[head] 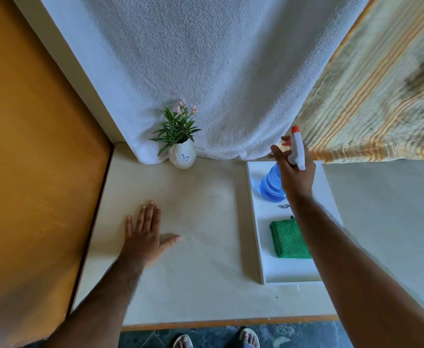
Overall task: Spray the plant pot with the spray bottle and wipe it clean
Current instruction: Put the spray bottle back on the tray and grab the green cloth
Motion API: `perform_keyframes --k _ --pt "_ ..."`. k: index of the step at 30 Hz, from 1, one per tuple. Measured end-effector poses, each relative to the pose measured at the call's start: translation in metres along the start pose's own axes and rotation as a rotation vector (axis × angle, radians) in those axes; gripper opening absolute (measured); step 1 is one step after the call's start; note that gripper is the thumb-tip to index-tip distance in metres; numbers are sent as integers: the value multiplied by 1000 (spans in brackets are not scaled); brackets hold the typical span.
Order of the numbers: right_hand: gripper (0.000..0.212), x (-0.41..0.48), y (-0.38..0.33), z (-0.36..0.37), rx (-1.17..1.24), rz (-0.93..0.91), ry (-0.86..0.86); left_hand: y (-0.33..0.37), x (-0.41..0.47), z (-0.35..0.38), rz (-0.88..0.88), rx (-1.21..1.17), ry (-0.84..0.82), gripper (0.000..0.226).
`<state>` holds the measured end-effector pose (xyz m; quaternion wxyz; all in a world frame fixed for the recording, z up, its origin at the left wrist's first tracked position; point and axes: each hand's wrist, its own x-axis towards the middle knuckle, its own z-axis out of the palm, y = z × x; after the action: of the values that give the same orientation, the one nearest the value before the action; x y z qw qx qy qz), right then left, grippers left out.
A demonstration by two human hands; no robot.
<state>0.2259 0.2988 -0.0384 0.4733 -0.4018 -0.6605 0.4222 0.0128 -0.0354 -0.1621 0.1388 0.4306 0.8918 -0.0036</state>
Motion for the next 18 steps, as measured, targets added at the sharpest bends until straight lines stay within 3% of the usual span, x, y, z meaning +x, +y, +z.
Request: perform_keyframes --k 7,12,14,18 --pt "46 -6 9 -12 -67 66 -116 1 -1 -2 7 -4 9 128" --pt "107 -56 26 -48 -282 115 -144 3 -1 -3 -27 -24 -2 131" --pt "113 -88 33 -68 -441 37 -183 4 -1 -5 -35 -27 -24 133" --pt "100 -139 47 -97 -691 -270 -390 4 -1 -7 -29 -29 -54 133"
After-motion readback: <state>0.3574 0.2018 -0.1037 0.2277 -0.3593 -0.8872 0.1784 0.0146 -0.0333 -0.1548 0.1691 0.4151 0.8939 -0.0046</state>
